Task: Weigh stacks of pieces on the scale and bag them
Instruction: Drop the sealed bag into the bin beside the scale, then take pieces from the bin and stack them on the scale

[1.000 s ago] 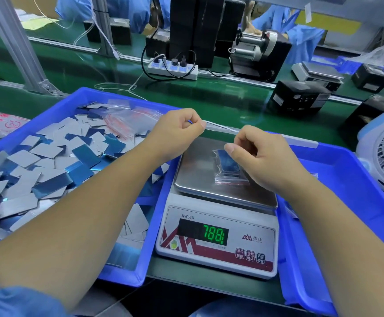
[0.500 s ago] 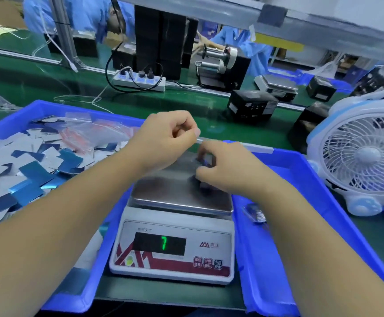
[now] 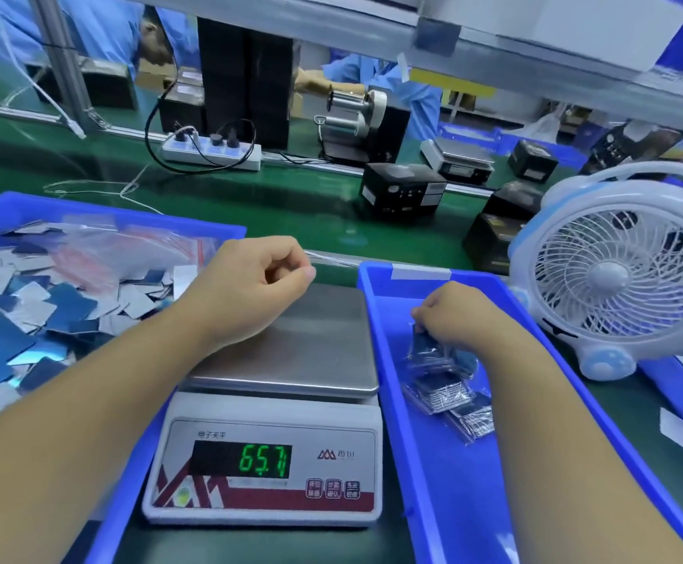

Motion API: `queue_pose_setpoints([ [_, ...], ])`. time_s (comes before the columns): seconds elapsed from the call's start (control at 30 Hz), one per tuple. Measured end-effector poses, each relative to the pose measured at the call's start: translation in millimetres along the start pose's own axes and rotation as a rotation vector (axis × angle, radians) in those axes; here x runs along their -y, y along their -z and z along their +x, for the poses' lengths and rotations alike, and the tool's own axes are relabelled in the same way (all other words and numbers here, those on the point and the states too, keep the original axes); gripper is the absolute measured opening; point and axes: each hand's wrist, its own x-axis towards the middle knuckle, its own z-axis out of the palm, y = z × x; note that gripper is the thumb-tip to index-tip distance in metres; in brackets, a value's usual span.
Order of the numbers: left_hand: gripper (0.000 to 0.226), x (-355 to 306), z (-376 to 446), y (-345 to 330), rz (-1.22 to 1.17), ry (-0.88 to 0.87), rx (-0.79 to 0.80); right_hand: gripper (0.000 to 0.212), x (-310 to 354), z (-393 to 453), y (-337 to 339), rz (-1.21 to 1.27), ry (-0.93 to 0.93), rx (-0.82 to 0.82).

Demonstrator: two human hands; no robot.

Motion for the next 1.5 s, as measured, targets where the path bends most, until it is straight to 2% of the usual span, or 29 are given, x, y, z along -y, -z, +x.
queue_pose_setpoints([
  [0.13, 0.023, 3.9, -0.8, 1.3, -0.012, 0.026, 0.001, 0.032, 13.6, -7.6, 10.2, 0.058, 0.026, -0.081],
  [0.3, 0.024, -5.3, 3.4, 17.6, 0.011, 0.034, 0.041, 0.035, 53.8, -25.7, 17.8, 0.037, 0.213, -0.173],
  [0.43, 0.014, 2.2, 13.5, 54.6, 0.178, 0.228, 0.200, 0.041, 111.2, -52.5, 14.1, -0.046, 0.407, -0.158],
  [0.6, 0.008, 36.1, 1.4, 93.1, 0.441, 0.431, 0.329, 0.032, 157.0, -77.4, -18.7, -0.191, 0.590, -0.066],
  [0.8, 0.024, 69.0, -14.9, 135.8, 0.758, 0.669, 0.379, 0.032, 154.8, -78.9, -37.4, -0.096, 0.669, -0.200],
  [0.9, 0.030, 75.3, -18.0, 136.5, 0.676, 0.658, 0.394, 0.032, 149.7, -75.6, -41.9, -0.006, 0.697, -0.220],
  [0.97, 0.044, 74.8, -20.5, 129.2, 0.539, 0.604, 0.451, 0.031, 148.0, -73.4, -43.4, 0.040, 0.707, -0.224],
  [1.07, 0.069, 72.3, -23.6, 124.9, 0.396, 0.595, 0.641, 0.032, 146.9, -71.1, -45.0, 0.071, 0.719, -0.231],
  [1.17, 0.081, 71.6, -25.7, 127.5, 0.472, 0.573, 0.819, 0.031, 144.7, -70.0, -44.8, 0.107, 0.722, -0.233],
  [1.3, 0.065, 72.5, -25.7, 119.0, 0.716, 0.500, 0.854, 0.029, 143.7, -70.1, -44.9, 0.137, 0.742, -0.240],
  [1.4, 0.035, 74.7, -25.0, 112.0, 0.701, 0.494, 0.834, 0.027, 142.5, -70.2, -45.4, 0.147, 0.740, -0.229],
  [1.5, 0.027, 77.3, -26.7, 111.9, 0.697, 0.460, 0.826, 0.024, 141.2, -69.7, -44.7, 0.183, 0.729, -0.225],
])
